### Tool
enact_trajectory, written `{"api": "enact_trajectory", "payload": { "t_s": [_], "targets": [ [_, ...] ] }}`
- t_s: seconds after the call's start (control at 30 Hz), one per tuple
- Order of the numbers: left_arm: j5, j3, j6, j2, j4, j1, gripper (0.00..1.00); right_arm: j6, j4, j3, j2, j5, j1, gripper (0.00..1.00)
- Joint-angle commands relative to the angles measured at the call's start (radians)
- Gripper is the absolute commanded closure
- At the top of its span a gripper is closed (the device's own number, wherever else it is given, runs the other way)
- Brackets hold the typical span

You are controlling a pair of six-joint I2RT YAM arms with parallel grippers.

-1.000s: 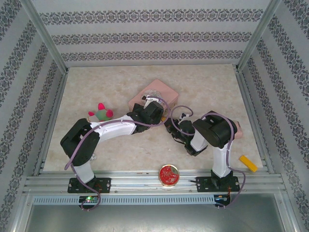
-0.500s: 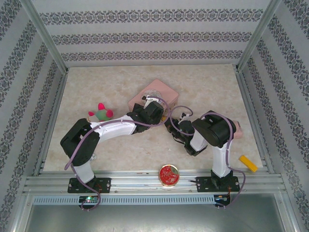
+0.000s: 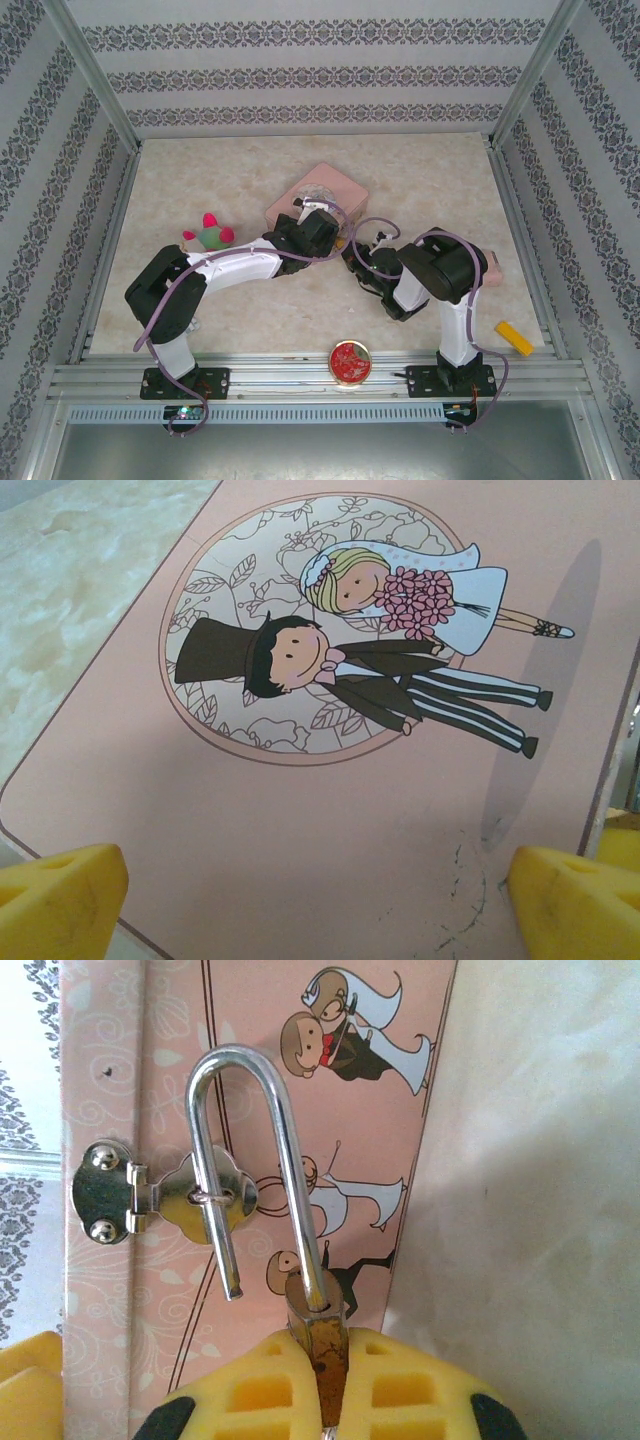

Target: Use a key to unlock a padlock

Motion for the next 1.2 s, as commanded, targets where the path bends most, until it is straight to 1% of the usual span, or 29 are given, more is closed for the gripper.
{"api": "enact_trajectory", "payload": {
  "t_s": [0.0, 0.3, 1.17],
  "targets": [
    [-0.001, -0.033, 0.017, -0.008, -0.133, -0.006, 0.02, 0.037, -0.072, 0.007, 0.035, 0.134, -0.049, 1.00],
    [-0.003, -0.038, 0.018, -0.001, -0.136, -0.006, 0.02, 0.017, -0.067, -0.039, 0.029, 0.140, -0.073, 1.00],
    [-0.006, -0.047, 0.012, -0.011, -0.138, -0.006, 0.02, 0.031, -0.067, 0.000, 0.036, 0.124, -0.077, 1.00]
  ]
}}
